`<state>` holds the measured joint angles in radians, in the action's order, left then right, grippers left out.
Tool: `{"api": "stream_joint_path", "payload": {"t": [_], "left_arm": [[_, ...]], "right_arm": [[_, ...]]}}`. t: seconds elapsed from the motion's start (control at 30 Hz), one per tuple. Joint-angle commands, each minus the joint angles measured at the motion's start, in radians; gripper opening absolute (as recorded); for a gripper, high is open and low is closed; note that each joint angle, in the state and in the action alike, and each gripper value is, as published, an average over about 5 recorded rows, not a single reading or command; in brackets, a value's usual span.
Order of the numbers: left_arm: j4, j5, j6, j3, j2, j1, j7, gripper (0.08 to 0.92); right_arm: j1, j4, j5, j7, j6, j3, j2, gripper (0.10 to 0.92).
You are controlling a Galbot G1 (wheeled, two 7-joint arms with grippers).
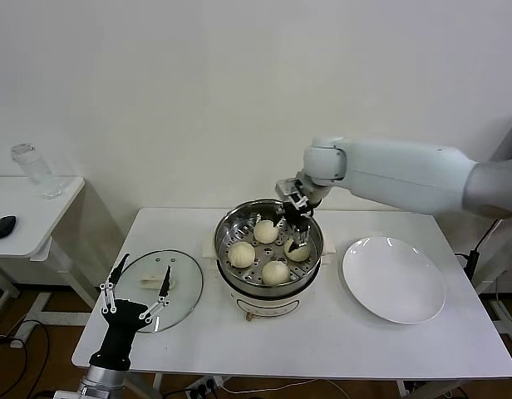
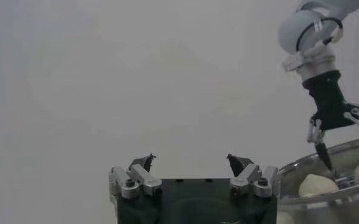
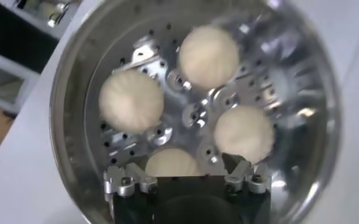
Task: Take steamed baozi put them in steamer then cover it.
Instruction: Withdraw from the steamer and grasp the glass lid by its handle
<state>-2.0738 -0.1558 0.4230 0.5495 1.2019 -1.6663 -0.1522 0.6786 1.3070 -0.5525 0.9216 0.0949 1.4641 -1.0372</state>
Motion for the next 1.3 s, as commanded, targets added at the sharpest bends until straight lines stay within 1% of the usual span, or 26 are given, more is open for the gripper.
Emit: {"api": "stream_joint_path", "payload": {"t": [0.03,0.1,0.17,0.27,0.4,0.57,0.63,0.73,0.83,0.97,1.13,1.3], "left_arm": [[-0.003,-0.076,-0.004,0.001,0.001,0.001,-0.027,0.823],[-0.007,-0.097,-0.009,0.001,-0.001,0.001,-0.043,0.823],[-0.011,-0.123,-0.016,0.003,-0.001,0.003,-0.059,0.823],[-0.019,-0.169,-0.04,0.007,0.001,0.004,-0.074,0.823],[-0.023,-0.232,-0.095,0.009,0.006,0.003,-0.083,0.823],[0.0,-0.311,-0.14,0.023,0.006,0.018,-0.109,0.823],[0.013,-0.356,-0.164,0.03,-0.001,0.025,-0.133,0.823],[0.036,-0.428,-0.189,0.042,-0.013,0.033,-0.161,0.823],[0.062,-0.506,-0.205,0.059,-0.027,0.037,-0.16,0.823],[0.118,-0.612,-0.22,0.072,-0.036,0.046,-0.156,0.823],[0.247,-0.772,-0.164,0.076,-0.031,0.072,-0.163,0.823],[0.378,-0.852,-0.131,0.055,-0.023,0.111,-0.215,0.823]], "right_arm": [[-0.081,0.236,-0.049,-0.698,-0.225,-0.169,0.298,0.823],[-0.161,0.278,-0.056,-0.925,-0.263,-0.226,0.353,0.823],[-0.275,0.304,-0.048,-1.084,-0.294,-0.338,0.398,0.823],[-0.531,0.315,-0.021,-1.227,-0.327,-0.605,0.443,0.823],[-0.923,0.292,0.037,-1.318,-0.365,-1.001,0.428,0.823],[-1.318,0.266,0.125,-1.315,-0.396,-1.437,0.323,0.823],[-1.447,0.264,0.158,-1.3,-0.409,-1.595,0.262,0.823],[-1.617,0.263,0.212,-1.272,-0.432,-1.79,0.164,0.823],[-1.755,0.269,0.244,-1.24,-0.457,-1.947,0.086,0.823],[-1.89,0.273,0.269,-1.205,-0.499,-2.066,0.003,0.823],[-2.005,0.286,0.259,-1.181,-0.543,-2.133,-0.069,0.823],[-2.073,0.298,0.262,-1.16,-0.567,-2.141,-0.118,0.823]]}}
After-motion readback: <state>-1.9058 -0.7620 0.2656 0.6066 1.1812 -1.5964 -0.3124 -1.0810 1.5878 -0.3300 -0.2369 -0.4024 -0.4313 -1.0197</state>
